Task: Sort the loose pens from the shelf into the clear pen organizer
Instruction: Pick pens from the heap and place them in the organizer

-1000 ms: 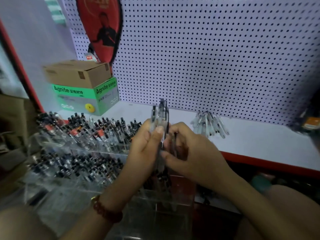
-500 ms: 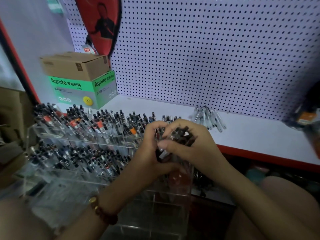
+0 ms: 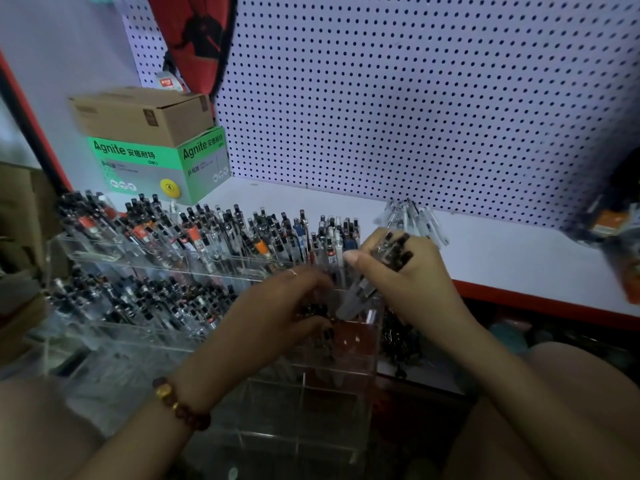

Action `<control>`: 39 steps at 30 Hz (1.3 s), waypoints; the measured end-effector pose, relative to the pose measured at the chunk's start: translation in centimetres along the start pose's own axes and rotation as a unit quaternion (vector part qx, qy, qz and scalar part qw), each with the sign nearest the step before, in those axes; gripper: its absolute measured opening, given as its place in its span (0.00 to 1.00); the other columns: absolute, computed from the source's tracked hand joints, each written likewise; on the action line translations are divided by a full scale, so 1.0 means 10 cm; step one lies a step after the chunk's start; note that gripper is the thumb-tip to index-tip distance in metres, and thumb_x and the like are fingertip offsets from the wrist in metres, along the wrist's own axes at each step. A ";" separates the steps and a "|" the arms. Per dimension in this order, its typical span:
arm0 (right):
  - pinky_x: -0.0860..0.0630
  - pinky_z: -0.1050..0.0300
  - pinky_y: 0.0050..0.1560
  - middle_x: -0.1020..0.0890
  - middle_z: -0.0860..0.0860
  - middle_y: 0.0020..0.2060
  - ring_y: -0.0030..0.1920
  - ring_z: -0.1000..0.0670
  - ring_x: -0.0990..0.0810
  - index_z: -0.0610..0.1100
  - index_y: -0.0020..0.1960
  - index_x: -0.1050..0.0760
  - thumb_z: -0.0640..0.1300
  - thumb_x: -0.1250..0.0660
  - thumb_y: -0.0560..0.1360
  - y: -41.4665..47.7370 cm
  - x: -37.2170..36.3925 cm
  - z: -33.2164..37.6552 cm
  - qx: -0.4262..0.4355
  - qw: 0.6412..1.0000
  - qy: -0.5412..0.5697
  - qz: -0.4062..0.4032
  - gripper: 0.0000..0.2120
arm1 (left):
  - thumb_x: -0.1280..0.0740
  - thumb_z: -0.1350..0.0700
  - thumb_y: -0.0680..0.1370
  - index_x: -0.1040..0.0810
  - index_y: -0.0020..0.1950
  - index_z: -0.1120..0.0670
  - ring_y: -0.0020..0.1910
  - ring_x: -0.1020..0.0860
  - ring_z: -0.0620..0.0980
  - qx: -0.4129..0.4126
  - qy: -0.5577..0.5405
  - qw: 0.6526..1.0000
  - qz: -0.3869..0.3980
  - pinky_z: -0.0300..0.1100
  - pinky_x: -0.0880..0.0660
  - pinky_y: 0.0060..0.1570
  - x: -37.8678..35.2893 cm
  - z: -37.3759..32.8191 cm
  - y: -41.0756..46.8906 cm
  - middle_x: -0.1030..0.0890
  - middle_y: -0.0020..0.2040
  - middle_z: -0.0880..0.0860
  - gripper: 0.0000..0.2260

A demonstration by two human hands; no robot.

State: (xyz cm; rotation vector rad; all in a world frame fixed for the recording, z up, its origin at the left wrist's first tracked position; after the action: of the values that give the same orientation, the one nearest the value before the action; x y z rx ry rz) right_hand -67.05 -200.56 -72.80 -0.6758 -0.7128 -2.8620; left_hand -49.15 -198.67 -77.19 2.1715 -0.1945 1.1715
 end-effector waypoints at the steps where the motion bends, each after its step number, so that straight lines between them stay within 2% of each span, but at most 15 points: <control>1: 0.26 0.54 0.31 0.26 0.47 0.25 0.25 0.52 0.28 0.41 0.35 0.26 0.51 0.31 0.73 -0.01 -0.01 -0.03 -0.018 0.999 -0.040 0.018 0.15 | 0.25 0.53 0.70 0.25 0.54 0.46 0.43 0.26 0.33 0.011 0.032 0.999 0.008 0.30 0.29 0.41 0.00 0.03 -0.03 0.25 0.48 0.38 0.16; 3: 0.28 0.56 0.30 0.26 0.50 0.24 0.24 0.56 0.29 0.42 0.34 0.27 0.57 0.33 0.73 -0.03 -0.08 -0.10 -0.038 0.989 -0.132 0.060 0.19 | 0.26 0.50 0.72 0.24 0.57 0.46 0.45 0.22 0.43 0.042 0.067 0.996 0.033 0.38 0.25 0.43 -0.03 0.06 -0.07 0.21 0.50 0.42 0.16; 5: 0.34 0.64 0.26 0.28 0.52 0.23 0.24 0.56 0.28 0.47 0.31 0.31 0.59 0.36 0.74 -0.08 -0.15 -0.14 -0.030 0.977 -0.195 0.084 0.20 | 0.27 0.49 0.73 0.26 0.62 0.45 0.48 0.21 0.46 0.061 0.080 0.993 0.054 0.41 0.24 0.46 -0.08 0.08 -0.08 0.21 0.54 0.45 0.19; 8: 0.33 0.60 0.28 0.28 0.49 0.24 0.27 0.51 0.28 0.46 0.30 0.34 0.58 0.39 0.77 -0.10 -0.21 -0.16 0.008 0.971 -0.230 0.064 0.22 | 0.27 0.48 0.72 0.28 0.64 0.44 0.49 0.21 0.46 0.070 0.088 0.992 0.059 0.42 0.23 0.47 -0.15 0.08 -0.11 0.22 0.57 0.44 0.21; 11: 0.32 0.60 0.30 0.28 0.47 0.23 0.24 0.51 0.30 0.43 0.30 0.32 0.57 0.38 0.77 -0.06 -0.19 -0.17 0.019 0.967 -0.248 0.046 0.23 | 0.26 0.49 0.72 0.28 0.63 0.46 0.49 0.21 0.48 0.078 0.088 0.992 0.045 0.45 0.22 0.46 -0.17 0.08 -0.12 0.23 0.58 0.46 0.22; 15: 0.34 0.65 0.27 0.27 0.52 0.26 0.26 0.56 0.29 0.43 0.35 0.28 0.56 0.35 0.76 -0.08 -0.23 -0.22 0.006 0.961 -0.261 0.094 0.19 | 0.27 0.50 0.72 0.26 0.62 0.48 0.50 0.22 0.48 0.091 0.090 0.991 0.032 0.43 0.24 0.47 -0.17 0.06 -0.10 0.23 0.56 0.46 0.20; 18: 0.37 0.70 0.33 0.22 0.56 0.34 0.34 0.59 0.26 0.46 0.45 0.22 0.52 0.33 0.76 -0.18 -0.36 -0.26 0.020 0.955 -0.268 0.123 0.09 | 0.26 0.51 0.72 0.25 0.61 0.48 0.50 0.22 0.48 0.094 0.088 0.991 0.033 0.44 0.23 0.47 -0.17 0.06 -0.09 0.22 0.56 0.47 0.19; 20: 0.36 0.68 0.36 0.19 0.52 0.41 0.42 0.53 0.21 0.44 0.51 0.21 0.50 0.33 0.76 -0.20 -0.42 -0.27 0.013 0.955 -0.270 0.124 0.10 | 0.27 0.51 0.72 0.25 0.60 0.48 0.50 0.22 0.48 0.093 0.086 0.991 0.032 0.45 0.23 0.47 -0.17 0.05 -0.09 0.22 0.56 0.47 0.18; 23: 0.38 0.71 0.32 0.26 0.57 0.36 0.38 0.57 0.25 0.47 0.52 0.26 0.54 0.30 0.73 -0.20 -0.44 -0.25 -0.020 0.958 -0.251 0.139 0.13 | 0.28 0.51 0.73 0.25 0.61 0.49 0.51 0.22 0.48 0.092 0.081 0.992 0.027 0.43 0.23 0.48 -0.17 0.05 -0.08 0.23 0.56 0.47 0.18; 26: 0.36 0.70 0.34 0.30 0.61 0.36 0.36 0.62 0.30 0.48 0.61 0.28 0.53 0.27 0.71 -0.16 -0.39 -0.22 -0.066 0.952 -0.225 0.196 0.22 | 0.27 0.52 0.72 0.26 0.62 0.50 0.52 0.23 0.48 0.102 0.065 0.992 0.033 0.42 0.25 0.50 -0.20 0.06 -0.09 0.23 0.57 0.48 0.20; 30: 0.24 0.57 0.50 0.20 0.54 0.48 0.49 0.53 0.23 0.48 0.66 0.28 0.42 0.32 0.75 -0.12 -0.27 -0.22 -0.062 0.918 -0.321 0.226 0.20 | 0.24 0.53 0.70 0.26 0.60 0.50 0.53 0.24 0.48 0.122 0.036 0.991 0.034 0.41 0.26 0.51 -0.23 0.08 -0.11 0.24 0.57 0.48 0.21; 32: 0.23 0.52 0.54 0.20 0.49 0.53 0.53 0.49 0.22 0.48 0.66 0.27 0.40 0.34 0.76 -0.12 -0.24 -0.21 -0.069 0.907 -0.353 0.221 0.19 | 0.24 0.53 0.69 0.27 0.61 0.50 0.52 0.25 0.47 0.137 0.027 0.990 0.028 0.41 0.25 0.51 -0.25 0.07 -0.13 0.26 0.58 0.48 0.23; 34: 0.23 0.54 0.48 0.21 0.48 0.46 0.48 0.47 0.21 0.46 0.59 0.23 0.41 0.34 0.76 -0.14 -0.25 -0.21 -0.072 0.891 -0.379 0.241 0.12 | 0.23 0.51 0.69 0.29 0.61 0.51 0.52 0.24 0.48 0.162 0.033 0.986 0.015 0.42 0.24 0.52 -0.27 0.04 -0.14 0.28 0.59 0.49 0.24; 36: 0.28 0.57 0.41 0.25 0.49 0.39 0.43 0.46 0.23 0.43 0.49 0.23 0.42 0.36 0.76 -0.18 -0.29 -0.21 -0.069 0.863 -0.427 0.263 0.04 | 0.23 0.49 0.68 0.31 0.62 0.51 0.55 0.24 0.50 0.187 0.063 0.980 0.012 0.44 0.24 0.54 -0.29 0.02 -0.15 0.29 0.62 0.50 0.27; 39: 0.29 0.57 0.41 0.21 0.46 0.47 0.48 0.45 0.20 0.41 0.56 0.24 0.42 0.38 0.78 -0.23 -0.38 -0.27 -0.063 0.847 -0.449 0.277 0.09 | 0.25 0.48 0.70 0.34 0.66 0.51 0.57 0.24 0.51 0.220 0.073 0.972 0.042 0.42 0.27 0.52 -0.34 0.02 -0.15 0.25 0.61 0.51 0.29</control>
State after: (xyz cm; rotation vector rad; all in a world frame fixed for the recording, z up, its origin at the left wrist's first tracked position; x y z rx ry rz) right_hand -65.19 -199.78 -77.65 -1.9162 -0.2914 -1.9631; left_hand -50.38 -198.25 -80.68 2.4573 0.0460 1.5339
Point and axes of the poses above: each hand's wrist, its own y-axis towards the middle knuckle, its own x-axis out of the back of the hand, z = x × y, the point moved 2 cm from there along y, towards the middle knuckle
